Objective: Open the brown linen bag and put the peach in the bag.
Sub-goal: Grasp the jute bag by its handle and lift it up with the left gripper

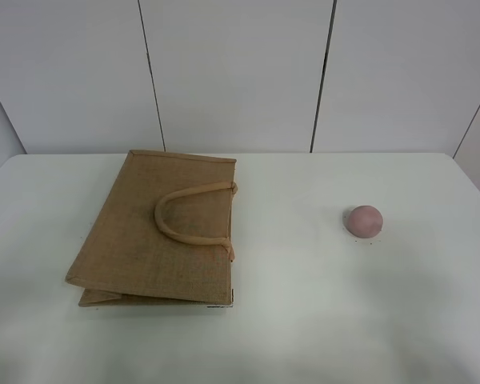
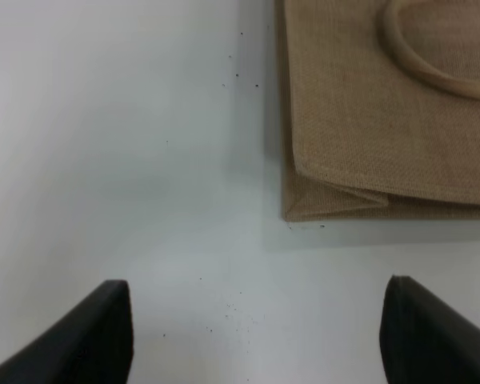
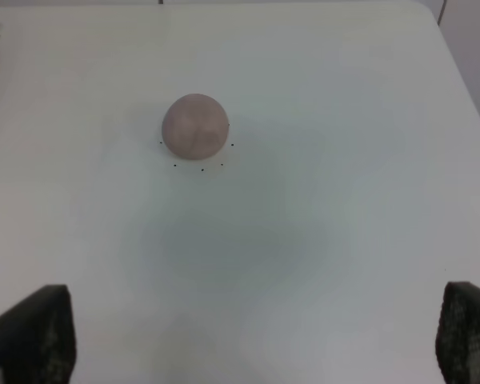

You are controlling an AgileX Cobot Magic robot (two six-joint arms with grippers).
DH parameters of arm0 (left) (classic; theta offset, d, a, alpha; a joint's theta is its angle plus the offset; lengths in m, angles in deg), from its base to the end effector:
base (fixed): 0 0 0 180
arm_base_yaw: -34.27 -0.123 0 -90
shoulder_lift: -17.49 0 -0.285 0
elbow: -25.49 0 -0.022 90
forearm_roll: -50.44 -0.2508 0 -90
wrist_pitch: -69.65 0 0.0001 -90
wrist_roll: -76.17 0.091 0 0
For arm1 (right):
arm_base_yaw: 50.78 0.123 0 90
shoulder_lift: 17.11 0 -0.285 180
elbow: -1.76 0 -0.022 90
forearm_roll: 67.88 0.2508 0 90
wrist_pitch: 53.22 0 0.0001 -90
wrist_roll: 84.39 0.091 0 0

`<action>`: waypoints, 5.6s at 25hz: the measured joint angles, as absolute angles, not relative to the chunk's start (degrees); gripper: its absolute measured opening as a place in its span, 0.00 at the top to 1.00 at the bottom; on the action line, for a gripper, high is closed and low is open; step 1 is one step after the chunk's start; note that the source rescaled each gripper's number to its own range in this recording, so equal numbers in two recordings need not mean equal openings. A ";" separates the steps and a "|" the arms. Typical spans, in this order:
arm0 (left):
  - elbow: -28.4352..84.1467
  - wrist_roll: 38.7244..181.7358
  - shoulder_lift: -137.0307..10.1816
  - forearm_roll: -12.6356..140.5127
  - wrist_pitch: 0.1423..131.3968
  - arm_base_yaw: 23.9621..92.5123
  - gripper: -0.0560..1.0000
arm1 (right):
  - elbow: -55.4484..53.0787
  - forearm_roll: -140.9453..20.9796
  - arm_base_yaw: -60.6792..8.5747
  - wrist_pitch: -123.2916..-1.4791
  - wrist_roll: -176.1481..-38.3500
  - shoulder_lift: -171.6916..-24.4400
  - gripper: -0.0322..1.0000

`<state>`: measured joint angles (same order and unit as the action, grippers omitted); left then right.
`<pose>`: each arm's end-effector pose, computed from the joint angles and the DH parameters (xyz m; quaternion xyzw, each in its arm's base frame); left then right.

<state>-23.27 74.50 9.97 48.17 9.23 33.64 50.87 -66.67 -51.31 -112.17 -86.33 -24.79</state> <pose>-0.0050 0.0031 0.2769 -0.0178 0.8509 0.0150 0.5248 -0.0027 0.0017 0.2773 -0.0106 0.8467 -0.0009 0.5319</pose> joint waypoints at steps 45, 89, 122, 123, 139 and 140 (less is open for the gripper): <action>43.08 72.97 -97.01 48.61 7.89 36.01 0.00 | 50.87 -66.67 -51.31 -112.17 -86.33 -24.79 0.00; 44.63 61.06 -118.27 49.09 23.36 52.84 0.00 | 50.87 -66.67 -51.31 -112.17 -86.33 -24.79 0.00; 50.54 61.06 -120.29 46.33 15.70 52.74 0.95 | 50.87 -66.67 -51.31 -112.17 -86.33 -24.79 0.00; 51.87 61.11 -119.37 45.77 13.95 52.74 0.95 | 50.87 -66.67 -51.31 -112.17 -86.33 -24.79 0.00; 70.26 69.20 -104.41 47.25 2.55 52.79 0.95 | 50.87 -66.67 -51.31 -112.17 -86.33 -24.79 0.00; 70.26 69.24 -102.94 47.32 2.51 52.79 0.95 | 50.87 -66.67 -51.31 -112.17 -86.33 -24.79 0.00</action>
